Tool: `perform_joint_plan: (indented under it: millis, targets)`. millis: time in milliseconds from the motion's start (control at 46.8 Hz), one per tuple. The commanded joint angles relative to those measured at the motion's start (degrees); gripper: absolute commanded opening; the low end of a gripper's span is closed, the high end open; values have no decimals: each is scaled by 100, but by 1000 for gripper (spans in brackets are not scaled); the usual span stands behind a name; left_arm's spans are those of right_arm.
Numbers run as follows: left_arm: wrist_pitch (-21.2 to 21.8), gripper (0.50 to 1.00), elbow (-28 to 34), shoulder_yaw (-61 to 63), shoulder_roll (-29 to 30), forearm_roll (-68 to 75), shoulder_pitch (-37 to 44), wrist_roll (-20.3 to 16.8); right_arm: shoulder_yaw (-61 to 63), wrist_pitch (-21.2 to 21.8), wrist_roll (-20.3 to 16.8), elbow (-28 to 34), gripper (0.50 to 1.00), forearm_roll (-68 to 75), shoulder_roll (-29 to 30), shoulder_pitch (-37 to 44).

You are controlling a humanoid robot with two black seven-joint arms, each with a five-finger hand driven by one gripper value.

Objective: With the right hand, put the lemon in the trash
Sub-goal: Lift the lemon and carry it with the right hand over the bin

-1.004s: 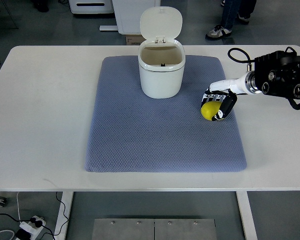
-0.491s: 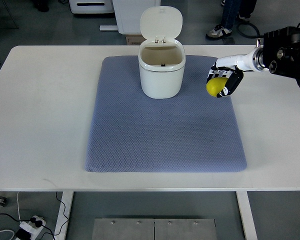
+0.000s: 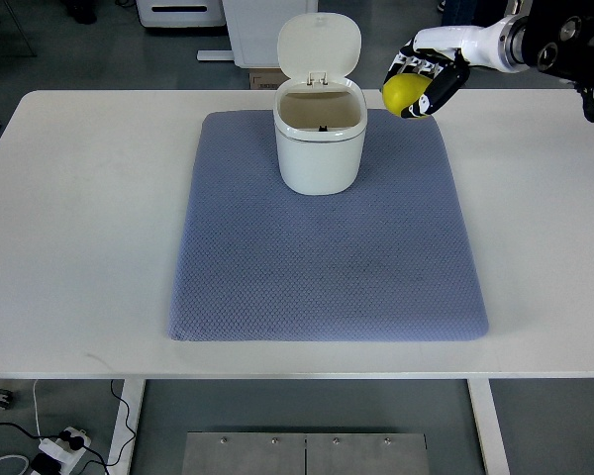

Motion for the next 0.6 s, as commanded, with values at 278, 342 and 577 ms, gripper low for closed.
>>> perform_joint_plan:
  millis: [278,342,577]
  targets:
    - [0,1000,-9,0,0,2,0,0,733,-62,-91,-159,500,676,70,-62]
    - [0,1000,0,0,0,2,0,0,864,-89,-135,-246,500,738,167,-97]
    - [0,1000,0,0,0,-6,0,0,1418,-203,-258,-668,500,835,466,-572]
